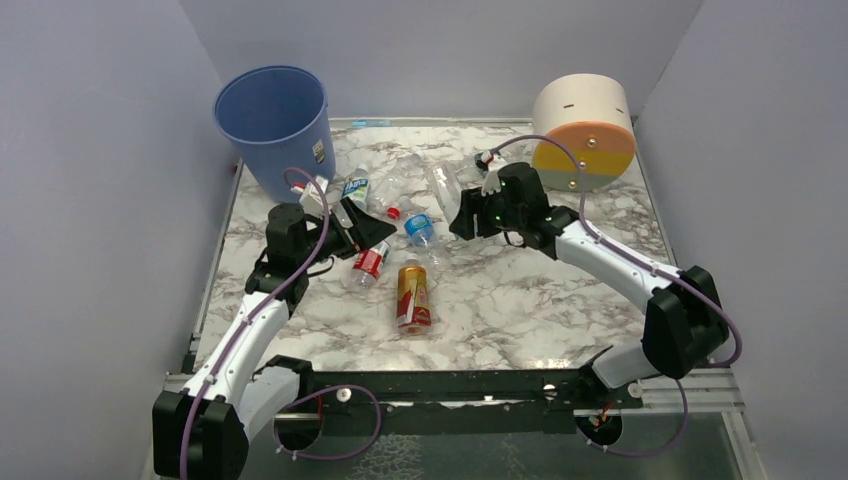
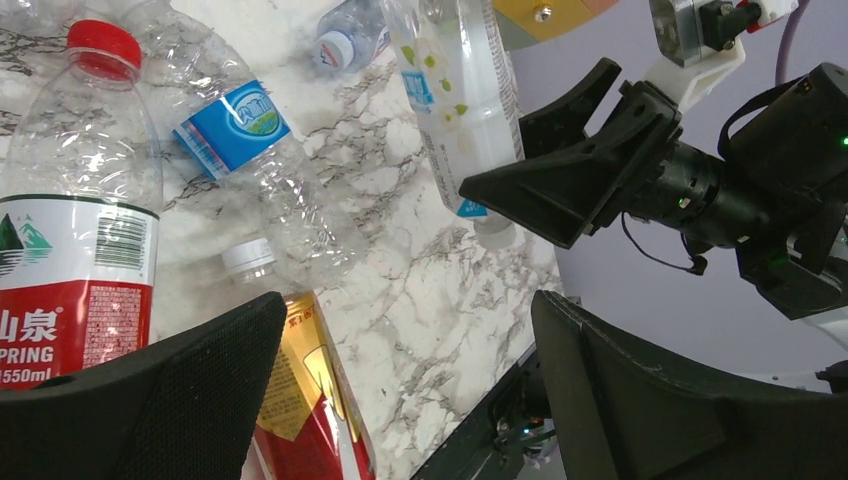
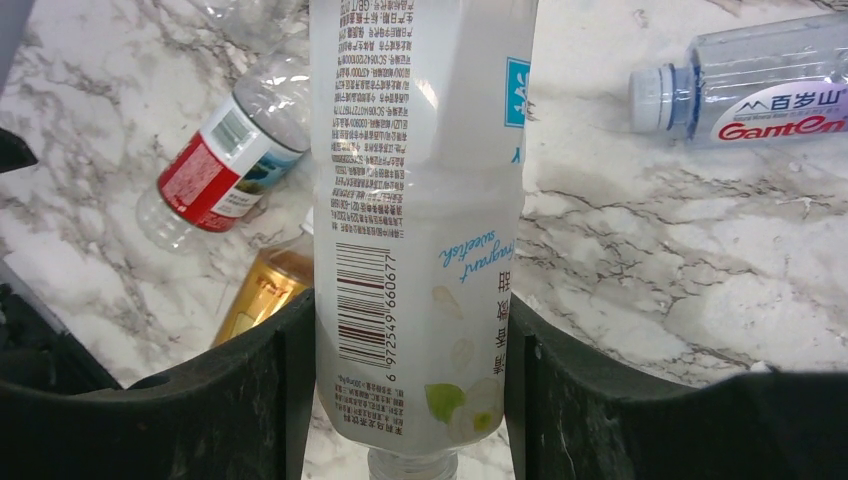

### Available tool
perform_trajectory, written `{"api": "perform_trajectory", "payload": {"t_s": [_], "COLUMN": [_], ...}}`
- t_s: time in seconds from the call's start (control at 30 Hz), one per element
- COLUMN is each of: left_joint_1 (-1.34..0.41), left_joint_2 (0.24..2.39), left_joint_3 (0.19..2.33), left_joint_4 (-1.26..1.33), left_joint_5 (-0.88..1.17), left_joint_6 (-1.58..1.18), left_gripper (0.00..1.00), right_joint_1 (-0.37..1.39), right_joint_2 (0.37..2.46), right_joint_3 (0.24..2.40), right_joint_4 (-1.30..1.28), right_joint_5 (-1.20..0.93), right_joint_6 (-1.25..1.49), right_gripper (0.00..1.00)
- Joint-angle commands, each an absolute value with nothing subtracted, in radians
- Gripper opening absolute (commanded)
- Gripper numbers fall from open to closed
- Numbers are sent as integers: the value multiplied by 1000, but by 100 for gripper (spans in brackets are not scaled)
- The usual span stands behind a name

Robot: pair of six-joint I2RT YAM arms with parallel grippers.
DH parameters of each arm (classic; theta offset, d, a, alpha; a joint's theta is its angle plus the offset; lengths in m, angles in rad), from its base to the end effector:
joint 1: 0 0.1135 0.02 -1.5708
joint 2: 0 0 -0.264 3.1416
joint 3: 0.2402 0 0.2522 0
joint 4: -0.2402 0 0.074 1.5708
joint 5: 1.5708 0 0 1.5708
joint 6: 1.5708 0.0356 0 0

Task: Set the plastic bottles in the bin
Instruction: Pick up the plastic bottle at the center of the board.

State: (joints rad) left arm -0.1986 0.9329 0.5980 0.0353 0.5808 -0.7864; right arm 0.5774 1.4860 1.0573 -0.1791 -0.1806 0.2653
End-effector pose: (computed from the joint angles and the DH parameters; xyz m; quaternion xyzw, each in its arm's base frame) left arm 0.2050 -0.0612 0.2711 -0.0607 0.7872 -0.4720 0.3923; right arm 0.2771 0.1881 0.2670 -0.1784 0.8655 0.2616 0.3882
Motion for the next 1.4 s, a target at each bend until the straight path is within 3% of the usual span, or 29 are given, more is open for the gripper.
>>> {"api": "perform_trajectory", "payload": {"t_s": [0.0,0.2,0.7,1.07,1.37], "left_joint_1": [-204,-208,-244,-386,-503], "left_joint_2": [928,884,797,799,865], "left_joint_3": [588,526,497,604,642], "left_joint_4": [148,267,270,77,68], "left_joint_5": [625,582,357,96,-8], "left_joint_6": [-855,-951,-990,-792,-749], "left_gripper": [99,99,99,99,99], "right_joint_1": [584,589,625,644,655], "right_joint_2": [1410,1349,1286,1267,1269], "right_joint_3": [1029,980,913,910,913], "right_joint_4": [-198,-187,-116,-109,-100], "right_joint_5": [-272,-348,-470,-474,-481], "right_joint_6": [314,376,507,526,539], "right_gripper": [60,60,60,60,60]}}
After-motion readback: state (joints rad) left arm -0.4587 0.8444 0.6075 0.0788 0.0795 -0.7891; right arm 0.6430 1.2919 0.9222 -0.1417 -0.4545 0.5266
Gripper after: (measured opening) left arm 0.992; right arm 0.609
